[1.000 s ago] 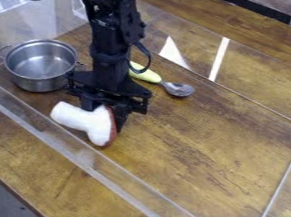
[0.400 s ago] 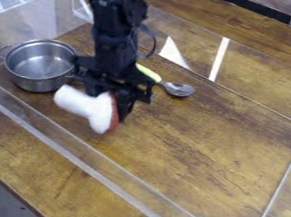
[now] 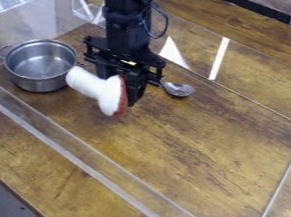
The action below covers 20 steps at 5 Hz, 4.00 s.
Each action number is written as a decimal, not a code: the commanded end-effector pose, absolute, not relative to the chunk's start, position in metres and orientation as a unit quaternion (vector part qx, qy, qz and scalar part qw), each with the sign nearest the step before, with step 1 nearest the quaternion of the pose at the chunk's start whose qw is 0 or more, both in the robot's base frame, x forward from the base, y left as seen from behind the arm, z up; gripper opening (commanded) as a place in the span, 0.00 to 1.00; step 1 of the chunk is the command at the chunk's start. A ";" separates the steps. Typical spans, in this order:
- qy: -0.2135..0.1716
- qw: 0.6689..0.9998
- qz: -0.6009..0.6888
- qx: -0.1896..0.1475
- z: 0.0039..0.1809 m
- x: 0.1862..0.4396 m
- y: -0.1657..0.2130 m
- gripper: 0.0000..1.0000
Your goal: Put the mushroom in the silver pot
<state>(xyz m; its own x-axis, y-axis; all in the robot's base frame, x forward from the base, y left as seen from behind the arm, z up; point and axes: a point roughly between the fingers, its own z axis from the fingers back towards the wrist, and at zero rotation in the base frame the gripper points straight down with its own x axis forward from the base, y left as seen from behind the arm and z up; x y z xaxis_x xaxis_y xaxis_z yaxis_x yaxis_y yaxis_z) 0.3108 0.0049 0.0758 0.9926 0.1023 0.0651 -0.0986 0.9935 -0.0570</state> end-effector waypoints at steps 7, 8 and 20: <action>-0.053 0.987 0.149 -0.040 0.070 0.327 0.013 0.00; -0.052 0.988 0.140 -0.041 0.080 0.322 0.018 0.00; -0.070 0.988 0.138 -0.007 0.125 0.313 0.098 1.00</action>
<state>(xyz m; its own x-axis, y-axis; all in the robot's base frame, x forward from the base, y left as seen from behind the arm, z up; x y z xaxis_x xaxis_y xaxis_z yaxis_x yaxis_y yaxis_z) 0.3105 0.1014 0.1081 0.9531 0.2903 0.0863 -0.2880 0.9569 -0.0380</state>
